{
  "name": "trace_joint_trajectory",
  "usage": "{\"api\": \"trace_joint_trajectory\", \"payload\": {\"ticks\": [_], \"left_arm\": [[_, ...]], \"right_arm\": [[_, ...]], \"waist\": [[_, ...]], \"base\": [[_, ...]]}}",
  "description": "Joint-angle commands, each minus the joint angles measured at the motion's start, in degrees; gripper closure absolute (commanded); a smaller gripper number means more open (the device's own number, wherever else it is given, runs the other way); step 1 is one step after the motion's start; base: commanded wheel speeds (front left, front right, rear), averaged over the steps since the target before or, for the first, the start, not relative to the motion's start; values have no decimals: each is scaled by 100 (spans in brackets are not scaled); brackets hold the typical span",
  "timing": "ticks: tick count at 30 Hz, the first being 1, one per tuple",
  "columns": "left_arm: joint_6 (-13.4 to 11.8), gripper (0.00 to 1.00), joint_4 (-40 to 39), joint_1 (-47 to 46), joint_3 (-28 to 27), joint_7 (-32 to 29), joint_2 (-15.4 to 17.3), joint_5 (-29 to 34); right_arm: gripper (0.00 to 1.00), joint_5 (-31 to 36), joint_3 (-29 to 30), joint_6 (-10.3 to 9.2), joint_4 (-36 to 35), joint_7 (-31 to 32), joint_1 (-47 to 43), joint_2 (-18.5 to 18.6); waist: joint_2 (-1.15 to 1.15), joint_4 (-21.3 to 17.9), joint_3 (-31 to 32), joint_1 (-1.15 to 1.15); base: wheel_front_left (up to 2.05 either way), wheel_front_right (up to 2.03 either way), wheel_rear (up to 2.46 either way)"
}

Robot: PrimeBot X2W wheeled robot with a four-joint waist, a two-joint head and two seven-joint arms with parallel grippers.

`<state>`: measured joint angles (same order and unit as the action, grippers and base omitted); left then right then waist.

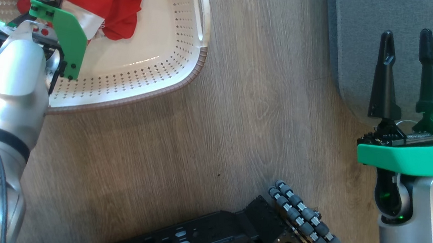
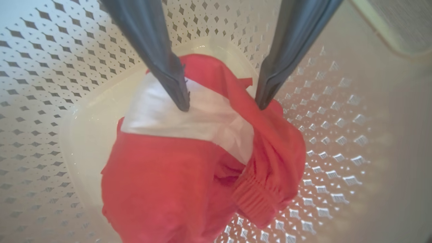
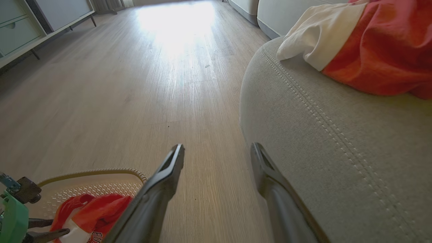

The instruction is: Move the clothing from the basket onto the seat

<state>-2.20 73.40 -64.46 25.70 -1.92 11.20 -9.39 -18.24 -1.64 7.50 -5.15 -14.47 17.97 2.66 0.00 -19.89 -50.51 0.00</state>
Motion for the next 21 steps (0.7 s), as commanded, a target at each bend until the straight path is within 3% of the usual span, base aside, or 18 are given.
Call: {"api": "trace_joint_trajectory", "payload": {"ticks": [1, 7, 8, 9, 17, 21], "left_arm": [[-38, 0, -41, -33, -39, 1, 181, 56], [-90, 0, -17, -33, 48, 21, 193, 83], [-125, 77, -14, -33, 103, 110, 187, 116], [-136, 100, -11, -25, 123, 140, 183, 123], [-164, 100, -1, -44, 167, 428, 99, 69], [6, 100, -99, 25, 11, 899, -58, -181]], "right_arm": [[0, -30, -87, -1, -182, -52, -207, 21], [0, -31, -113, -1, -202, -52, -222, 21], [0, -31, -128, -1, -201, -52, -228, 21], [0, -31, -135, -1, -201, -52, -229, 21], [0, -14, -67, -1, -206, -52, -209, 21], [0, 9, -31, -1, -146, -52, -216, 21]], "waist": [[0, -12, -22, 0], [0, -29, -70, 0], [0, -31, -72, 0], [0, -34, -70, 0], [0, 63, -46, 0], [0, 248, 210, 0]], "base": [[0, 0, 0], [0, 0, 0], [0, 0, 0], [0, 0, 0], [0, 0, 0], [0, 0, 0]]}}
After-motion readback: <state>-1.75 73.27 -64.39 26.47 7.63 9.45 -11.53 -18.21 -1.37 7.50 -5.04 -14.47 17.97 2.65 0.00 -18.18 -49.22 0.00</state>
